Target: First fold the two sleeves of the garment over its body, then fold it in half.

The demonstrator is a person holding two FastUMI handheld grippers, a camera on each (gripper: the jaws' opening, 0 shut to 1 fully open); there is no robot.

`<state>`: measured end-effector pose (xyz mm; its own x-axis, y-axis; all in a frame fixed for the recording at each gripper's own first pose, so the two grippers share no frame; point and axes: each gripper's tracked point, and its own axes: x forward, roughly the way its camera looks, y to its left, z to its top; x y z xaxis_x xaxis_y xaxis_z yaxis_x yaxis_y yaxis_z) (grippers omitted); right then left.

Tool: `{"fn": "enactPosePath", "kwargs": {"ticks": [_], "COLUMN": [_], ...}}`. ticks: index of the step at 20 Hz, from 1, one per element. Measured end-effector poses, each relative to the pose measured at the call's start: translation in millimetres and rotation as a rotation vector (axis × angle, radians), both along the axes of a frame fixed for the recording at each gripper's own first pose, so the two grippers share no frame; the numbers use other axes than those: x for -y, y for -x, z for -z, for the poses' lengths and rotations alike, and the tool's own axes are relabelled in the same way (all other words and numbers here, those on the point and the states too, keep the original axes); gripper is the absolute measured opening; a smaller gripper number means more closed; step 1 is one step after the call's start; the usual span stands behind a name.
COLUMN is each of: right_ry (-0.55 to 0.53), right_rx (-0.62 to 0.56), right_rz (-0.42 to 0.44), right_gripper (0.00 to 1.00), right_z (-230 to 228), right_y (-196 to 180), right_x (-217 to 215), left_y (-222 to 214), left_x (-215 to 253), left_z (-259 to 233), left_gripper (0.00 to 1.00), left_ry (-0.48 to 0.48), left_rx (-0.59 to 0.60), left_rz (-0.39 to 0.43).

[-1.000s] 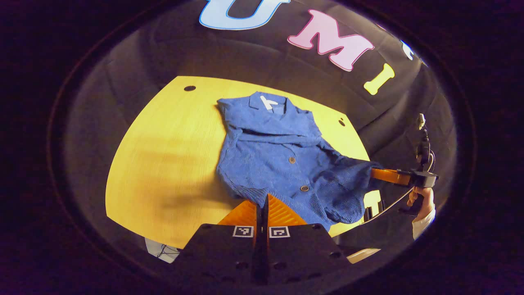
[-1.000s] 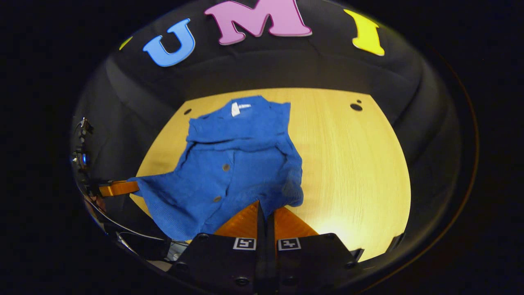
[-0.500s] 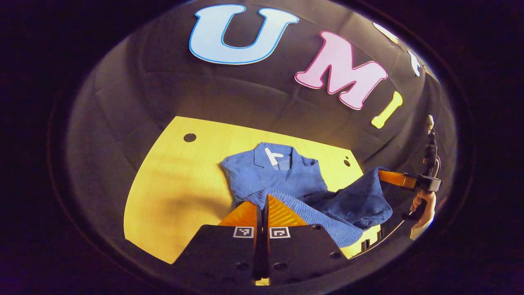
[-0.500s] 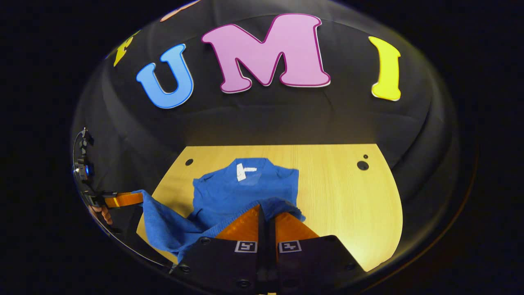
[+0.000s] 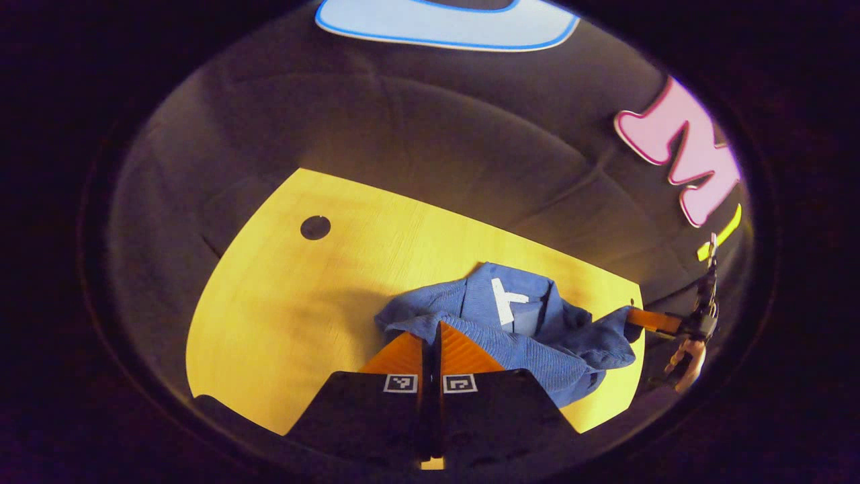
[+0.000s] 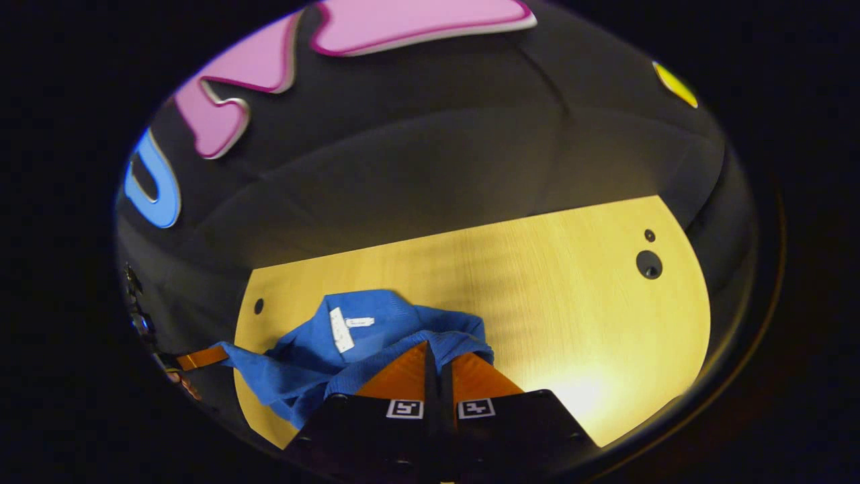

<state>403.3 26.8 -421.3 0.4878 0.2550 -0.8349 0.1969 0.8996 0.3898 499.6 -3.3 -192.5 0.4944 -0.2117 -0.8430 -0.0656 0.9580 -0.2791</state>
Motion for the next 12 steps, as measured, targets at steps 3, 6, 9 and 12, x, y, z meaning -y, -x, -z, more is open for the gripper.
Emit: {"fn": "enactPosePath", "kwargs": {"ticks": [3,6,9,12], "right_ry": [-0.068,-0.107,-0.11,-0.084], "right_rx": [-0.034,-0.014,0.017,0.096], "right_rz": [0.021,0.035,0.011,-0.025], "right_gripper": [0.04,0.0,0.36,0.73], "right_z": [33.3,41.2,47.2,38.5], "right_y": [-15.9,-35.4,-39.3,-47.6], "right_x": [-0.8,-6.7,-16.0,-22.7], "left_y": [-25.4,-44.7,-51.6,-61.4], "left_x": [-7.2,-9.5,-8.5,2.8], "left_z": [34.3,54.1,53.7,43.2], "left_gripper": [0.0,0.09,0.74,0.78], "left_ry": [-0.001,-0.013,-0.124,-0.215], "left_rx": [-0.019,-0.007,0.017,0.072], "left_rz": [-0.053,-0.085,-0.06,-0.014]}}
